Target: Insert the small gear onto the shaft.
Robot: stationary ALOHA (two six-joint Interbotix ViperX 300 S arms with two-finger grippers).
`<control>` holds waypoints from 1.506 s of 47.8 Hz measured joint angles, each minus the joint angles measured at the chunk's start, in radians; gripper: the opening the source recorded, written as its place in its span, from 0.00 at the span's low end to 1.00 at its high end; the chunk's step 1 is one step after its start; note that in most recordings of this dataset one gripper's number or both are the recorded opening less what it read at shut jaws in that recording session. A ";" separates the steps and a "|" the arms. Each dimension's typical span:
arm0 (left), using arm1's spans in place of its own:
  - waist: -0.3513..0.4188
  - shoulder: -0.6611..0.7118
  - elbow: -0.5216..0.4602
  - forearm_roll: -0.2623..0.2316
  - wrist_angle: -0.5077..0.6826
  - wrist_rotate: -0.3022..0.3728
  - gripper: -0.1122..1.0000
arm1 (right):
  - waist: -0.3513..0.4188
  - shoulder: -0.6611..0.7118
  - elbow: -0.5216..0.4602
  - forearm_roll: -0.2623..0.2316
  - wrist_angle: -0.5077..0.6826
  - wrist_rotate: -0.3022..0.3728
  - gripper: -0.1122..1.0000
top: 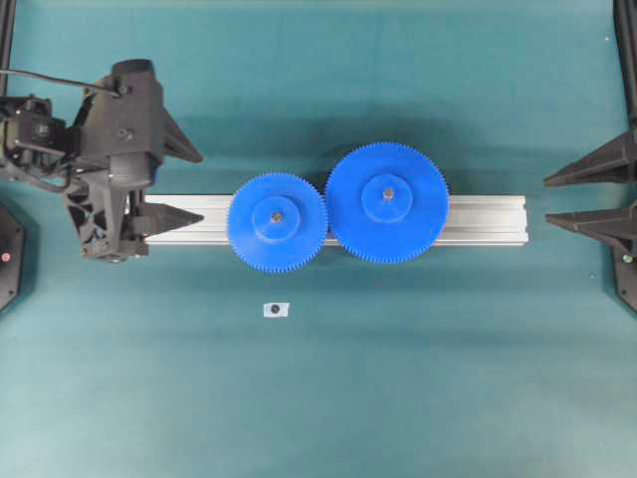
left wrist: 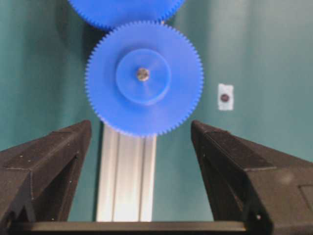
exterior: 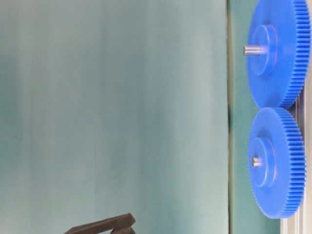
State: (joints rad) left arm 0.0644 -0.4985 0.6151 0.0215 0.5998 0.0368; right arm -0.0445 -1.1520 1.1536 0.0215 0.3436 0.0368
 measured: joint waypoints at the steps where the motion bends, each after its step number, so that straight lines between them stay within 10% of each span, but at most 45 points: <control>1: -0.002 -0.002 0.002 0.000 0.000 0.002 0.83 | 0.000 0.000 0.000 0.000 0.000 0.002 0.64; 72: -0.028 -0.055 0.086 0.000 -0.077 -0.005 0.83 | 0.000 -0.005 0.002 0.000 0.000 0.002 0.64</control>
State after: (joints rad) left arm 0.0368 -0.5538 0.7010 0.0215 0.5231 0.0322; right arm -0.0445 -1.1566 1.1551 0.0215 0.3436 0.0383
